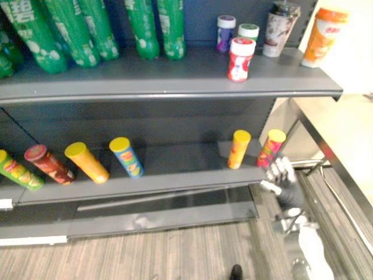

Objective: Put the gum and the chips on the shelf.

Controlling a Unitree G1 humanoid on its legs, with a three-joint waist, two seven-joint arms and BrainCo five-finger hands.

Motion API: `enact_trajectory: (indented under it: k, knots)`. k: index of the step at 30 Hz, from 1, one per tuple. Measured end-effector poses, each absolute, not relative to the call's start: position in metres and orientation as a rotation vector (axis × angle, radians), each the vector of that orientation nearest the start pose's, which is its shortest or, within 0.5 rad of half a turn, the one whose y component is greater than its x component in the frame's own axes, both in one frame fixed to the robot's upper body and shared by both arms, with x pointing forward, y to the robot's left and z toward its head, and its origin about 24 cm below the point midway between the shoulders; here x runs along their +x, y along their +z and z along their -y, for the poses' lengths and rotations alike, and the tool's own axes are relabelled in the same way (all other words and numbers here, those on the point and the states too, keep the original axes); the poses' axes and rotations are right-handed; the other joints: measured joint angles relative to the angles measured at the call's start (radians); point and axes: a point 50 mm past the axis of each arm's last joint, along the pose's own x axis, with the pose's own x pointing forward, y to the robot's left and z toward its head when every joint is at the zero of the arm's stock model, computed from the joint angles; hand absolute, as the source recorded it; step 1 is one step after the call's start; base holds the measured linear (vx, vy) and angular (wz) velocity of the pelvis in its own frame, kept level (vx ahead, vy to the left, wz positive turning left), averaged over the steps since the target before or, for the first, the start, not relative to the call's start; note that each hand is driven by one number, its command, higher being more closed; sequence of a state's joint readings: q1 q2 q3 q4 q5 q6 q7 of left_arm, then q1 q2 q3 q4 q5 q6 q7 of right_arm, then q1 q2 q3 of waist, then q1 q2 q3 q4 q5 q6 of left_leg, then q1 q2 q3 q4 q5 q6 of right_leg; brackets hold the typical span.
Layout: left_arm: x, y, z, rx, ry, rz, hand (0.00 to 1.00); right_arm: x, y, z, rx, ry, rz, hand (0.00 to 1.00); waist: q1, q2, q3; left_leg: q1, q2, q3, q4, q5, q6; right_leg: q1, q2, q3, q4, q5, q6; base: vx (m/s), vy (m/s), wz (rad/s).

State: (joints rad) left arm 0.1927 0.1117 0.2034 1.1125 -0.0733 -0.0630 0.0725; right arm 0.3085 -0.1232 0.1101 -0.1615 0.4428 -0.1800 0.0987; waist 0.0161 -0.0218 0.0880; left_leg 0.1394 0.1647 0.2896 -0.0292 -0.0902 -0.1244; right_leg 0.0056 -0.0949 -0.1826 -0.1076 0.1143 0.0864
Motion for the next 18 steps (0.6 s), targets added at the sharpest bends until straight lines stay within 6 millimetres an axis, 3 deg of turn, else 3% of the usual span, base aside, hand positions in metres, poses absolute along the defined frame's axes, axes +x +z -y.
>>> enact_trajectory:
  k: [2,7,13,18]
  knots:
    - [0.035,-0.167,-0.222,-0.03,0.405,-1.211,0.0,0.175,-0.012,0.165,0.297,0.046,-0.15,0.0,-0.002,0.006,-0.007,-0.001,-0.001,-0.002,0.0,0.0,0.0,0.001,-0.002,-0.004,0.0,-0.001,0.002,-0.01,0.0,0.03]
    - [0.036,-0.168,-0.218,-0.033,0.392,-1.213,0.0,0.138,-0.082,0.19,0.2,-0.094,-0.508,0.0,-0.01,0.018,-0.015,0.0,-0.004,-0.014,0.0,0.0,0.001,0.008,-0.006,-0.017,0.0,-0.002,0.003,-0.01,0.0,0.06]
    - [0.037,-0.168,-0.217,-0.026,0.38,-1.204,0.0,0.088,-0.136,0.216,0.128,-0.289,-0.842,0.0,-0.013,0.024,-0.02,0.002,-0.005,-0.025,0.003,0.001,0.001,0.018,-0.008,-0.028,0.0,-0.003,0.004,0.0,-0.003,0.05]
    - [0.038,-0.168,-0.215,-0.022,0.37,-1.199,0.0,0.052,-0.158,0.224,0.142,-0.443,-1.04,0.0,-0.012,0.027,-0.02,0.004,-0.007,-0.024,0.004,0.001,0.002,0.019,-0.007,-0.027,0.0,-0.003,0.004,0.0,0.0,0.0]
